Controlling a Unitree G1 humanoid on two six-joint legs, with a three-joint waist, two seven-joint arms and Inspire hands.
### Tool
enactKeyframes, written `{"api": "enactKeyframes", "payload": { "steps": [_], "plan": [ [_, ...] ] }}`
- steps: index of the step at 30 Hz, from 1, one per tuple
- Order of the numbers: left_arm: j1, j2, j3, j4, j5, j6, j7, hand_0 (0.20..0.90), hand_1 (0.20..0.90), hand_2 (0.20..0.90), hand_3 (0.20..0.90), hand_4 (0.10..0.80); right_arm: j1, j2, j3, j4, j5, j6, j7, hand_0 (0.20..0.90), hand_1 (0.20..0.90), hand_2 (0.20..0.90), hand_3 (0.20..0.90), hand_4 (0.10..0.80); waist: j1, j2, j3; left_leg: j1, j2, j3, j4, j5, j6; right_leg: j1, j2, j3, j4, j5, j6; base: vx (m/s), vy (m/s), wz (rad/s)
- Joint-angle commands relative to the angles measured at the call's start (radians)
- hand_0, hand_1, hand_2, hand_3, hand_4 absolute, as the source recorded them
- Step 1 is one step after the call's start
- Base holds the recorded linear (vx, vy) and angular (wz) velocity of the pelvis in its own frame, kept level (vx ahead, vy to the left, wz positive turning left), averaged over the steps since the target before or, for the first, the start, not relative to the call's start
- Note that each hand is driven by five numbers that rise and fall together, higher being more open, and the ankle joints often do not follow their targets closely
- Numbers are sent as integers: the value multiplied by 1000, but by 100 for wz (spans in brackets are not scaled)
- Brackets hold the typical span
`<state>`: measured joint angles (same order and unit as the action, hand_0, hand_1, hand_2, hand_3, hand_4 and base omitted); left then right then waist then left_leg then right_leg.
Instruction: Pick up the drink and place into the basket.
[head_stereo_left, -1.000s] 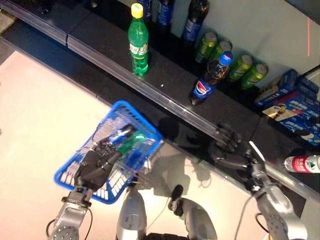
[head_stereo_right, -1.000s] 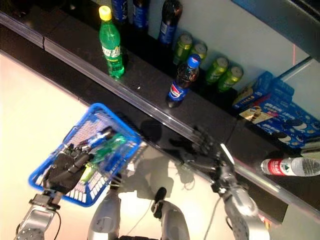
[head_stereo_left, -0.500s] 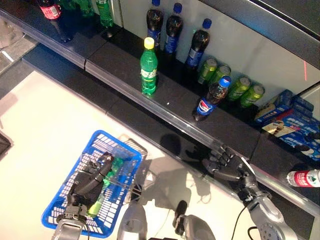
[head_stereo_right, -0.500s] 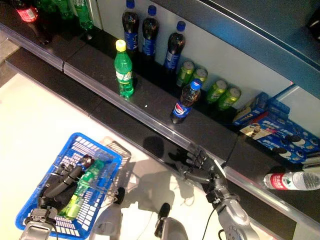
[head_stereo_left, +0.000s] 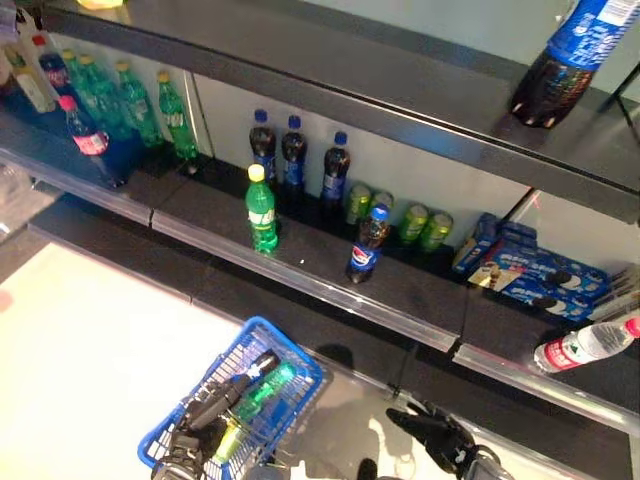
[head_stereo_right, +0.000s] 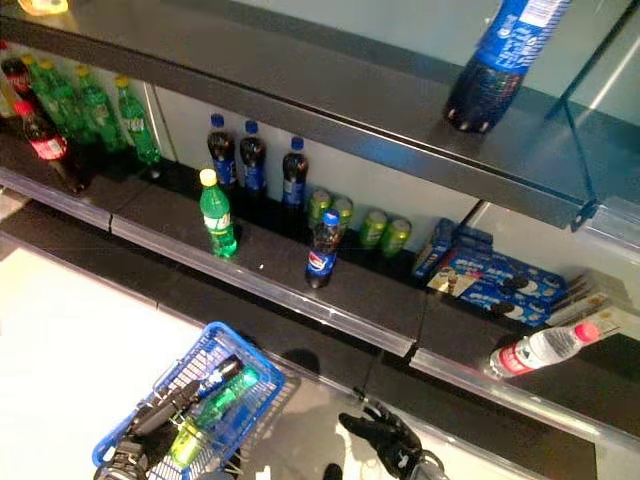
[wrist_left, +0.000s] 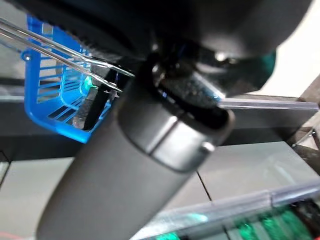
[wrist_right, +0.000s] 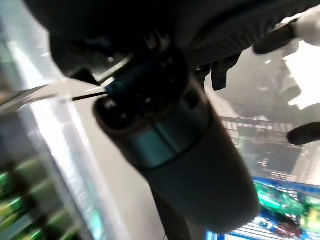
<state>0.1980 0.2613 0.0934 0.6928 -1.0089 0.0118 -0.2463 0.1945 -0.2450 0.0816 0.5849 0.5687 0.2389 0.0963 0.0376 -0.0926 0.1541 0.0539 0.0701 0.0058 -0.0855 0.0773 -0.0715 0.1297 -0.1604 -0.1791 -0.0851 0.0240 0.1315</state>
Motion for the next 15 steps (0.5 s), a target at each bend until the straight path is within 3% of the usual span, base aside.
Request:
{"api": "enactKeyframes", "payload": {
  "steps": [1, 2, 3, 5, 15],
  "plan": [
    [-84, -17, 59, -23, -102, -129, -90, 300, 300, 300, 200, 100, -50, -34, 2, 122, -59, -51, -9, 900, 900, 900, 900, 800, 36, 53, -91, 24, 39, 56, -1, -42, -18, -44, -20, -6, 14, 43, 8, 0, 0, 0],
    [-85, -17, 59, -22, -102, -129, -90, 300, 300, 300, 200, 100, -51, -34, 2, 124, -59, -52, -8, 900, 900, 900, 900, 800, 36, 54, -90, 24, 39, 56, -1, -42, -18, -44, -20, -6, 14, 43, 8, 0, 0, 0],
    [-116, -33, 58, 89, -118, -137, -77, 300, 300, 300, 200, 100, -93, -16, -3, 307, -78, -70, -3, 900, 900, 900, 900, 800, 41, 56, -98, 24, 41, 58, -2, -43, -19, -42, -19, -8, 10, 44, 5, 0, 0, 0],
    [-124, -41, 59, 150, -108, -146, -69, 300, 300, 300, 200, 100, -108, -5, -16, 401, -92, -88, 0, 900, 900, 900, 900, 800, 44, 59, -100, 25, 43, 62, -2, -44, -19, -40, -20, -11, 9, 44, 4, 0, 0, 0],
    [-169, -65, 81, 401, -22, -174, -21, 300, 300, 300, 200, 100, -135, 29, -29, 634, -168, -141, -28, 900, 900, 900, 900, 800, 35, 68, -115, 29, 44, 77, -2, -51, -15, -36, -22, -16, 12, 37, 0, 0, 0, 0]
  ]
}}
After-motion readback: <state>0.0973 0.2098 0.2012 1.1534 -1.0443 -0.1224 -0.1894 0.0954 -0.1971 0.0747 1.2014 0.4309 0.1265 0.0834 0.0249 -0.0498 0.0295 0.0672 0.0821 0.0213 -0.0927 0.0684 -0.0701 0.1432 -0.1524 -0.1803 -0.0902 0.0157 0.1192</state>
